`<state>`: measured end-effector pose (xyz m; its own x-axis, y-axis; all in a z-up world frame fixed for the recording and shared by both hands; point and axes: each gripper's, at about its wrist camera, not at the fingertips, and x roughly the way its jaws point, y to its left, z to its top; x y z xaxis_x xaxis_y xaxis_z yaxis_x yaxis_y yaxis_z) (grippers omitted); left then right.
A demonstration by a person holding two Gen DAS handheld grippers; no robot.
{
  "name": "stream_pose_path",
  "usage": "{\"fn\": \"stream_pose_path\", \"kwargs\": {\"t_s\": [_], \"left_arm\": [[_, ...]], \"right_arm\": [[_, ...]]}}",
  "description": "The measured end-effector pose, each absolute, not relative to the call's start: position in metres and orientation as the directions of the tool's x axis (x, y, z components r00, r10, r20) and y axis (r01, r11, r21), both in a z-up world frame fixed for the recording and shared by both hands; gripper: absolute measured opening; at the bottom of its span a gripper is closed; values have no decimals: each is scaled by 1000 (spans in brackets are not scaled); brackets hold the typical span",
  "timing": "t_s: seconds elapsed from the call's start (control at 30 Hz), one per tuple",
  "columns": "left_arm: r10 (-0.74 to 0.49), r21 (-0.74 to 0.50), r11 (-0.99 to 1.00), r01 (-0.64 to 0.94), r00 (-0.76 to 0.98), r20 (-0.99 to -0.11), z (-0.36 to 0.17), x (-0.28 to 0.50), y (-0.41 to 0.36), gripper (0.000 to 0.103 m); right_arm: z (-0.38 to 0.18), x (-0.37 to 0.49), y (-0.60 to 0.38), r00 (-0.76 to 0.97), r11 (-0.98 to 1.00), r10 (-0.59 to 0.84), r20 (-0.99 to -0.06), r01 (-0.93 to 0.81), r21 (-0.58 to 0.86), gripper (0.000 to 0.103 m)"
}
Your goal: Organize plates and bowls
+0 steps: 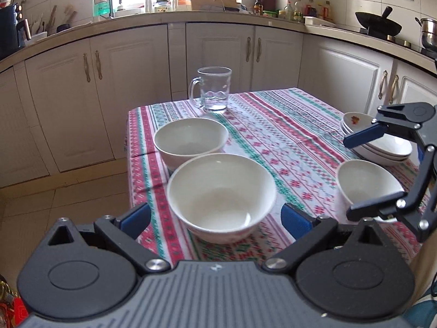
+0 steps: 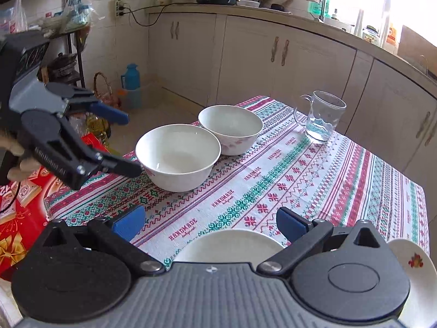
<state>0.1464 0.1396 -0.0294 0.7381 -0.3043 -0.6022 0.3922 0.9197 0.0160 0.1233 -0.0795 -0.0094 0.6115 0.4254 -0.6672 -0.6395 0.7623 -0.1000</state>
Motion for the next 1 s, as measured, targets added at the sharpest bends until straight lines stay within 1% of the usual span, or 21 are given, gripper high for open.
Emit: {"fn": "stream_pose_path", "kwargs": {"t_s": [0.1,0.37,0.57,0.73,0.93,1.0], "left_arm": [[-304,13,920,392,734,-608,-30,161,145,101],[-357,-65,907,416,676,-645,-39,196,154,101],[-358,-77,903,422,645,-675,-45,212,153,99],[-362,-84,900,428,626,-691,-50,219,153,98],[-381,-105,893,437,613,-692,-51,224,156,94],[-388,-112,891,441,608,-692,-51,224,157,89]], "right_arm": [[-10,130,-69,597,754,432,-675,-651,-93,103],[-18,149,-44,580,731,413,-702,-671,-124,103],[-26,162,-30,565,716,406,-718,-685,-134,103],[-31,170,-21,537,704,421,-731,-702,-110,103],[-36,177,-11,509,681,436,-742,-726,-98,103],[-37,178,-10,504,677,439,-744,-730,-95,103]]}}
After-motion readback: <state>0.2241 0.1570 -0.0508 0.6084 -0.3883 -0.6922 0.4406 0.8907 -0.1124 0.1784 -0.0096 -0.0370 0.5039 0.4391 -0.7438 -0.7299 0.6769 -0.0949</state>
